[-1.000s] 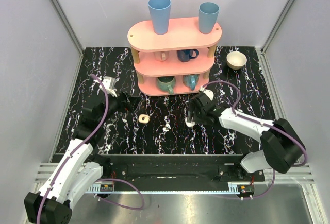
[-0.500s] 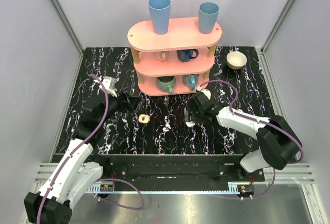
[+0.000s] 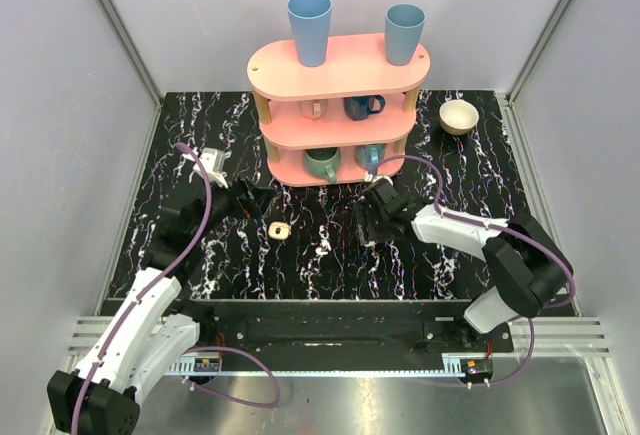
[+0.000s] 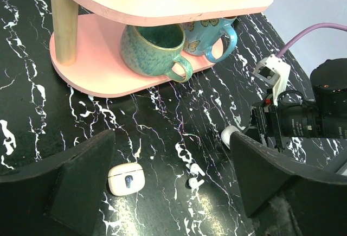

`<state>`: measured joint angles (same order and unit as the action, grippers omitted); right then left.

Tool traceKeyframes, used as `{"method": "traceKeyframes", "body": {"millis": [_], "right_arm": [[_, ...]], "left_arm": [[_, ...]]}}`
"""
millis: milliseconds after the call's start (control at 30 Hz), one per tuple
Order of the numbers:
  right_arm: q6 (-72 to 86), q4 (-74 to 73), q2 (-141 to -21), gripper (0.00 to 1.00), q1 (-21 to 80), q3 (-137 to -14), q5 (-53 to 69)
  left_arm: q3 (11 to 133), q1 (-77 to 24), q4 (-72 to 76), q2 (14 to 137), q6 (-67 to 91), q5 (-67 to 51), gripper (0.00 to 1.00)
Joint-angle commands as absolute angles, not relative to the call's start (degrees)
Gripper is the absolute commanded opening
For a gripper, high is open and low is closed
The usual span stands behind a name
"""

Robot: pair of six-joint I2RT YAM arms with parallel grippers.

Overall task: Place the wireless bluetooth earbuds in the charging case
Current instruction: Pick up the charging case from the center of the board, then pass from the right arm to the left

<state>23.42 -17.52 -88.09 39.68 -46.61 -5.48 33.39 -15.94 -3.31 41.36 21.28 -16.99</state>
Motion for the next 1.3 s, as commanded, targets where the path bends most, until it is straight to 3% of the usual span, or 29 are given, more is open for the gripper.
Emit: {"method": "traceKeyframes", "body": {"millis": [0, 400, 633, 767, 1067, 1267], "right_arm": [[19.8, -15.9, -89.4, 0.67, 40.3, -49.0, -6.9], [18.9, -15.9, -90.2, 0.58, 40.7, -48.3, -8.3], [18.2, -15.7, -89.5, 0.42, 41.0, -48.2, -7.6], [14.4, -12.3, -82.5, 0.33, 41.8, -46.0, -4.5], [1.3, -11.0, -61.5, 0.30, 41.8, -47.0, 14.8], [-4.6, -18.9, -60.7, 0.29, 42.4, -54.8, 20.1]], "left_arm": [[35.0, -15.6, -0.4, 40.9, 21.7, -19.1, 0.99], [35.4, -15.6, -0.3, 41.1, 23.6, -19.6, 0.99], [36.2, -15.6, 1.1, 42.0, 26.0, -21.2, 0.99], [36.6, -15.6, 1.9, 42.5, 26.7, -26.3, 0.99], [38.7, -15.6, 2.6, 46.7, 26.9, -39.2, 0.99], [41.7, -16.0, 3.2, 48.8, 27.3, -46.5, 0.99]]}}
